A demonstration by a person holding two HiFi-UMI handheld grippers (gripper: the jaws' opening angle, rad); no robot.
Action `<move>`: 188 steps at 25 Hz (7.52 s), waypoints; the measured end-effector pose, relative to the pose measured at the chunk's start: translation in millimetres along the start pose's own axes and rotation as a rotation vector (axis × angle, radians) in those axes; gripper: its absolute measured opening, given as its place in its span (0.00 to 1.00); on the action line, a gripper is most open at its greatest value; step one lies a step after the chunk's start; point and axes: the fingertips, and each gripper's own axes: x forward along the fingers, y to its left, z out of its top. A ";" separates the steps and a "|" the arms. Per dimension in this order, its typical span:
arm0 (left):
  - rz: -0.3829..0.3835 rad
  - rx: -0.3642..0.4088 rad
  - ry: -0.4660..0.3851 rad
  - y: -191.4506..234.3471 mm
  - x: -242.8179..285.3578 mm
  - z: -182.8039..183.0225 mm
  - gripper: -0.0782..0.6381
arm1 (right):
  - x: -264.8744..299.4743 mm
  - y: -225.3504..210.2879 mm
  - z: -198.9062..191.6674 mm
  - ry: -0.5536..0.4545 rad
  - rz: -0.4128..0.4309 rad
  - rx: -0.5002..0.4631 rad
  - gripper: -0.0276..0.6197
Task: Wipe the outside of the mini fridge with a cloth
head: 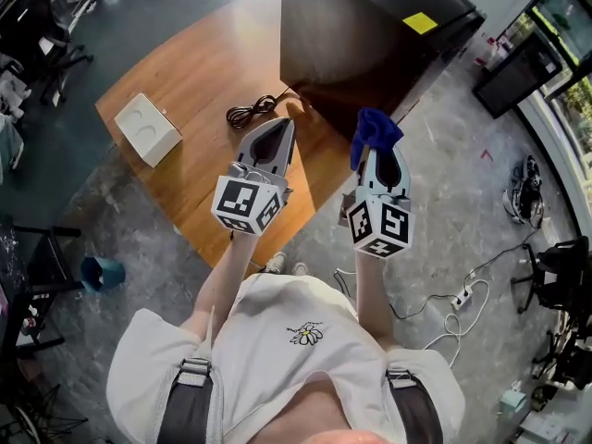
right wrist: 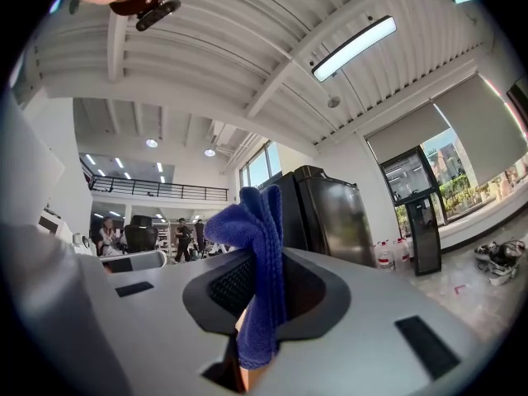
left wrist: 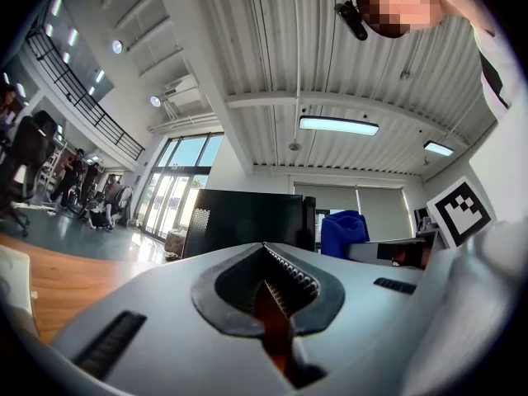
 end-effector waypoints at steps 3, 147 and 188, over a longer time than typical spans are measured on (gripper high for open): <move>-0.006 0.013 0.003 15.2 9.4 -1.5 0.12 | 19.9 18.8 -0.4 0.000 0.022 -0.024 0.14; 0.237 -0.018 0.078 243.6 30.1 -55.3 0.12 | 314.8 108.4 17.0 -0.117 -0.293 -0.151 0.14; -0.095 -0.072 0.100 28.6 98.5 -72.0 0.12 | 79.0 -83.7 55.4 -0.163 -0.582 -0.210 0.14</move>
